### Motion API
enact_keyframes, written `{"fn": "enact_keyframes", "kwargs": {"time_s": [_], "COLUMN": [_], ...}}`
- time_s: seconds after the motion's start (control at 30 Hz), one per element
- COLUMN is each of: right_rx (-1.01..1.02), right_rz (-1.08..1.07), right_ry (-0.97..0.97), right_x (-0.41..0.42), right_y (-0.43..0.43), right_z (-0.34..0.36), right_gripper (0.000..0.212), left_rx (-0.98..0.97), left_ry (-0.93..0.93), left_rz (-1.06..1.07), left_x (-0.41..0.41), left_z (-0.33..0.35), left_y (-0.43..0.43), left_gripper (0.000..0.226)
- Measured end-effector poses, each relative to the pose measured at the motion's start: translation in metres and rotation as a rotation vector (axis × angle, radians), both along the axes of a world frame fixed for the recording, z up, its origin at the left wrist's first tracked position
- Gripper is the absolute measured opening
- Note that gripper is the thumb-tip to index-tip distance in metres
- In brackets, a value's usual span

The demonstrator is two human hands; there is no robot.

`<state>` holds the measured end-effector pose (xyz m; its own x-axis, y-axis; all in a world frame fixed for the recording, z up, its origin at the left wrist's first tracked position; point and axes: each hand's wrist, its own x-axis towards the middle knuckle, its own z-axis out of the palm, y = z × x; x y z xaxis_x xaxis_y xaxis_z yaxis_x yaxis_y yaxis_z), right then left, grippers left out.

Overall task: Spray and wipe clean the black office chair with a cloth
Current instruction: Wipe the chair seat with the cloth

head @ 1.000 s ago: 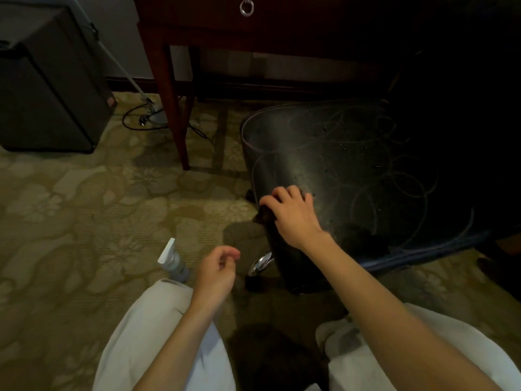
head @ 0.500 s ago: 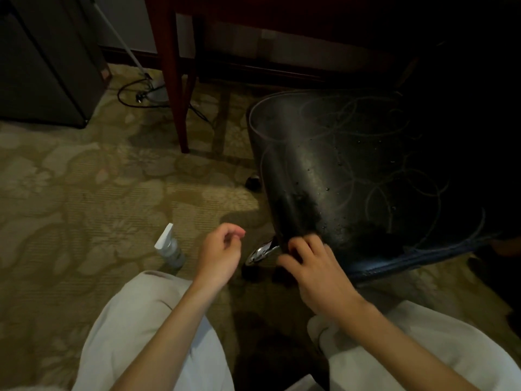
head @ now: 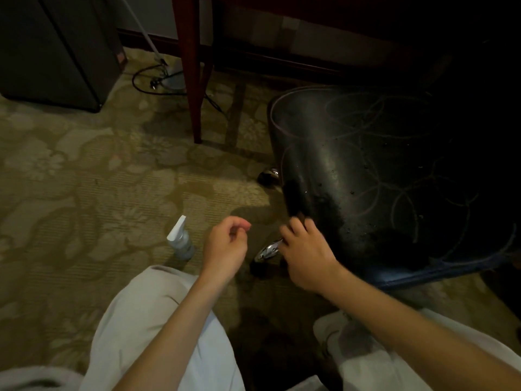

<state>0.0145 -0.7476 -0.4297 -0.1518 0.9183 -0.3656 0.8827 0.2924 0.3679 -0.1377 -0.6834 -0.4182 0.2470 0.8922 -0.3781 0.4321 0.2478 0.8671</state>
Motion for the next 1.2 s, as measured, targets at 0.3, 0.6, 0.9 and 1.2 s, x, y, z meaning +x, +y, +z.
{"fn": "enact_keyframes", "kwargs": {"time_s": [0.3, 0.6, 0.9, 1.2], "right_rx": [0.094, 0.352, 0.779, 0.57], "right_rz": [-0.055, -0.176, -0.954, -0.286], "right_ry": [0.23, 0.366, 0.62, 0.648], "right_x": [0.0, 0.028, 0.155, 0.026], "right_y": [-0.053, -0.011, -0.063, 0.01], "right_z": [0.007, 0.017, 0.03, 0.034], "right_gripper": [0.036, 0.037, 0.036, 0.042], "left_rx": [0.022, 0.041, 0.111, 0.179], "left_ry": [-0.026, -0.013, -0.004, 0.033], "left_rz": [-0.039, -0.046, -0.131, -0.122], "left_x": [0.003, 0.008, 0.034, 0.051], "left_z": [0.003, 0.0, 0.002, -0.004], "left_y": [-0.002, -0.001, -0.002, 0.016], "left_gripper": [0.021, 0.021, 0.027, 0.018]}}
